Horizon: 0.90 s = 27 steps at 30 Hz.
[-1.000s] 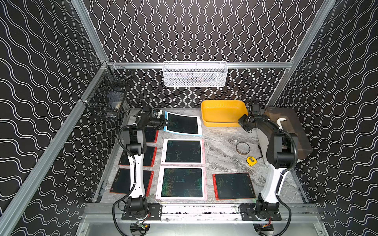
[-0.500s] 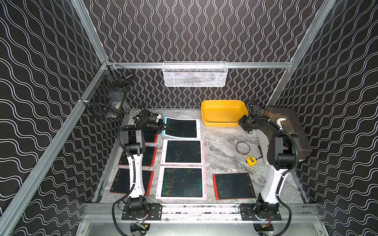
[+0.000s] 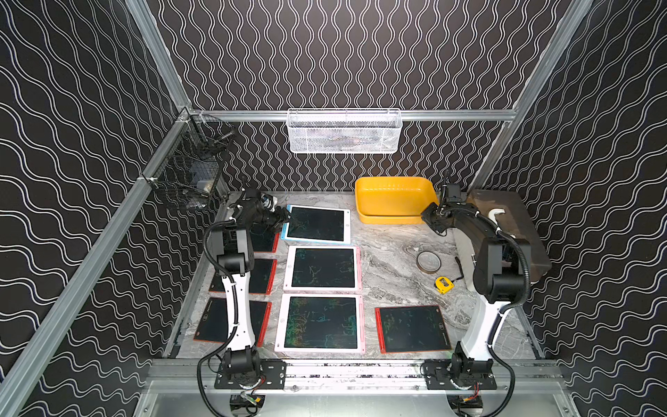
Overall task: Take out the writing tablet from the storage box
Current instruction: Place the writing tablet at the center of the board.
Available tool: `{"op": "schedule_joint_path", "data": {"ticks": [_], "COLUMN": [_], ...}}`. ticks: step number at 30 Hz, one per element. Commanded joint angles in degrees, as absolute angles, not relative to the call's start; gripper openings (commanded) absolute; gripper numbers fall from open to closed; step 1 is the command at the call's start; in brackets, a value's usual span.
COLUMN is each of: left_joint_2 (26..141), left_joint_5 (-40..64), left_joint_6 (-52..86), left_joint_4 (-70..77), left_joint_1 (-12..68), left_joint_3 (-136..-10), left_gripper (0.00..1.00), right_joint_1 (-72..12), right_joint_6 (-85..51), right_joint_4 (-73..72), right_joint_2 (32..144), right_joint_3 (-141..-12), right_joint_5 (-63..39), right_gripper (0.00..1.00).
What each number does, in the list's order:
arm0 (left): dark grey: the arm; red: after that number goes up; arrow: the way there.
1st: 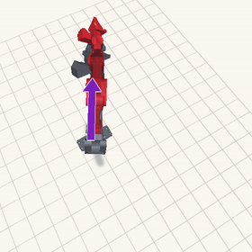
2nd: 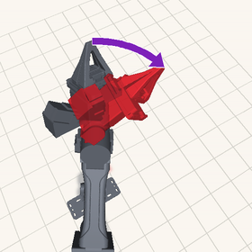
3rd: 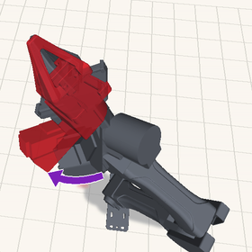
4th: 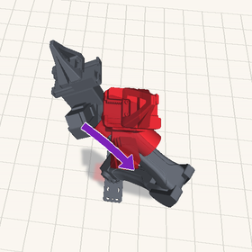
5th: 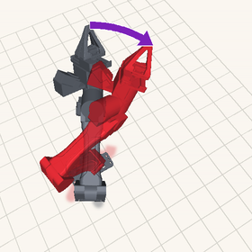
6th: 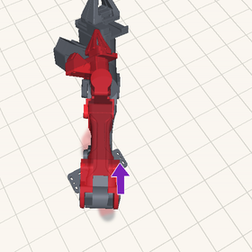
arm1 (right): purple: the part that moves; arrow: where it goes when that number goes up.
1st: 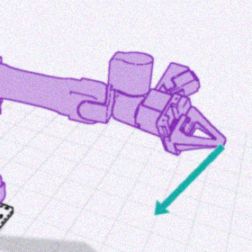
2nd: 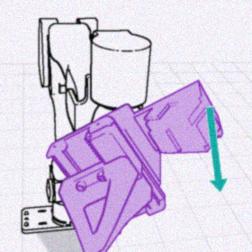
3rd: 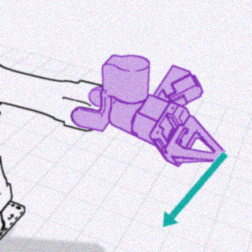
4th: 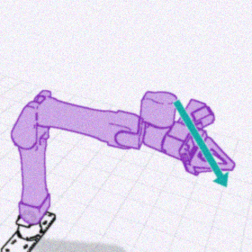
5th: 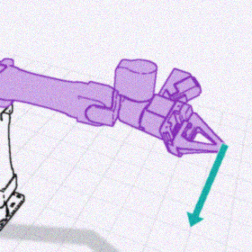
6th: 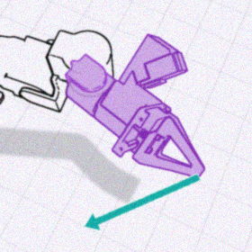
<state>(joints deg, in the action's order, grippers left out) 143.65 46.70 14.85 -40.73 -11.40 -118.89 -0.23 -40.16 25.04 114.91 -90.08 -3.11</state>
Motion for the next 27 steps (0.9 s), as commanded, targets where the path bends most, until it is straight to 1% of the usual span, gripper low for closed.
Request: {"op": "schedule_joint_path", "data": {"ticks": [1, 13, 18, 20, 22, 25, 26, 27], "left_joint_2": [142.0, 136.7, 131.4, 127.3, 122.5, 112.0, 108.0, 105.0], "left_joint_5": [41.1, 37.1, 28.2, 24.7, 22.0, 17.6, 15.5, 14.1], "left_joint_6": [13.7, 11.4, 9.3, 8.3, 7.1, 5.3, 5.0, 4.7], "left_joint_4": [-41.9, -43.3, -46.5, -46.8, -45.9, -40.1, -37.2, -34.9], "left_joint_1": [-11.6, -11.4, -11.3, -11.3, -11.4, -11.4, -11.3, -11.5], "left_joint_3": [-117.9, -114.2, -114.5, -113.4, -111.3, -103.1, -99.4, -96.3], "left_gripper": [0.63, 0.65, 0.67, 0.69, 0.71, 0.81, 0.87, 0.9], "right_joint_1": [-0.3, -0.2, 0.3, 0.6, 0.7, 0.6, 0.7, 0.7], "right_joint_6": [-40.1, -39.1, -36.4, -34.7, -32.7, -29.6, -28.6, -27.9], "right_joint_4": [25.4, 25.3, 24.9, 25.0, 25.8, 25.8, 25.2, 24.5], "right_joint_2": [114.7, 114.1, 112.4, 111.3, 110.4, 107.9, 106.8, 105.7], "right_joint_3": [-90.2, -89.7, -90.2, -90.7, -90.9, -89.5, -88.3, -87.1], "right_joint_5": [-2.8, -1.3, 0.1, 0.2, 1.0, 3.0, 3.2, 3.0], "right_gripper": [0.3, 0.32, 0.35, 0.39, 0.47, 0.64, 0.67, 0.7]}}
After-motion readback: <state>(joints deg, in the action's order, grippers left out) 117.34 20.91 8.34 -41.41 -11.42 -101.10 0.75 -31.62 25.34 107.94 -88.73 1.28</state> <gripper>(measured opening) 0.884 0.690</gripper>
